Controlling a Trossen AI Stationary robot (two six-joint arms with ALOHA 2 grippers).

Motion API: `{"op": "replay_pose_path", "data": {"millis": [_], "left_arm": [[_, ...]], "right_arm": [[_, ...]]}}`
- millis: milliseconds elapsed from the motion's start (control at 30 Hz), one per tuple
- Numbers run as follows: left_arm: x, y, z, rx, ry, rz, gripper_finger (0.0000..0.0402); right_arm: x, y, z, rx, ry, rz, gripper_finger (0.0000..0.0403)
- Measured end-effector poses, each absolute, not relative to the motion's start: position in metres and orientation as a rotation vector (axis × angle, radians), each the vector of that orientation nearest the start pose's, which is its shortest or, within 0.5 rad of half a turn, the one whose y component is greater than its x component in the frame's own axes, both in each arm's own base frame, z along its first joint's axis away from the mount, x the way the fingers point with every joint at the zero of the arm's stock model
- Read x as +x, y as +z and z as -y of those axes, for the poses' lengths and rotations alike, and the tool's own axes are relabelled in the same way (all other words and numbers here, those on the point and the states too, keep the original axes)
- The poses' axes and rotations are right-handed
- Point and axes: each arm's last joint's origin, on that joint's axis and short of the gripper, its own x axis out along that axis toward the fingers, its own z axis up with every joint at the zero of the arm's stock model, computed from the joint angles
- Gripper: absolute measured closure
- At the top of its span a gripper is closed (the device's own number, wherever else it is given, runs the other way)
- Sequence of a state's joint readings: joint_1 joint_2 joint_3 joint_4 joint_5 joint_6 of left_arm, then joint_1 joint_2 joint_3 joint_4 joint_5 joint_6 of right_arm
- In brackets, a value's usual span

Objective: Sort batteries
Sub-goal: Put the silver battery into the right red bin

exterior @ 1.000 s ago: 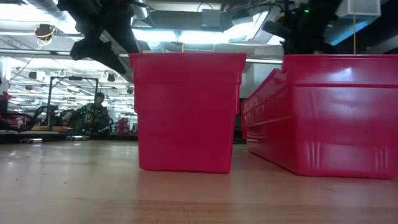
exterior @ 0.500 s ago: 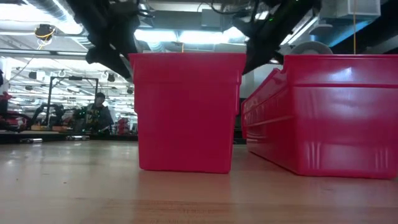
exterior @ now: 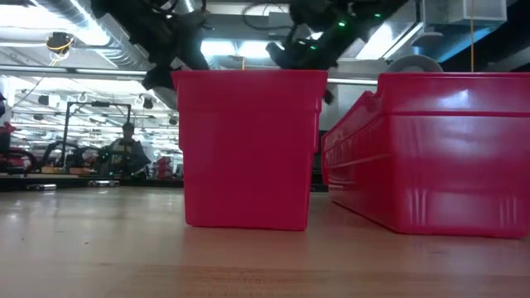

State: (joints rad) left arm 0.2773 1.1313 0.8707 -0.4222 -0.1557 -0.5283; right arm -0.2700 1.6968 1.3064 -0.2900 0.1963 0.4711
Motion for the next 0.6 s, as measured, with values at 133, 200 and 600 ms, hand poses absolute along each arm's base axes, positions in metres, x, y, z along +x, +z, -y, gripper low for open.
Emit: {"op": "replay_pose_path", "data": {"millis": [133,200,600], "left_arm": [[0.226,0.283,-0.078,-0.614,0.622,-0.453,0.0156],[0.227,0.285,-0.08,-0.633,0.628,-0.414,0.0156],[0.229,0.287,-0.079,-0.659,0.669,-0.361,0.0156]], "right_arm": [[0.383,0.289,0.116,0.292,-0.5,-0.579,0.0403],[0.391,0.303,0.121,0.197,-0.462,-0.576,0.0403],[0.4,0.344,0.178,0.144,-0.415,-0.667,0.0403]]}}
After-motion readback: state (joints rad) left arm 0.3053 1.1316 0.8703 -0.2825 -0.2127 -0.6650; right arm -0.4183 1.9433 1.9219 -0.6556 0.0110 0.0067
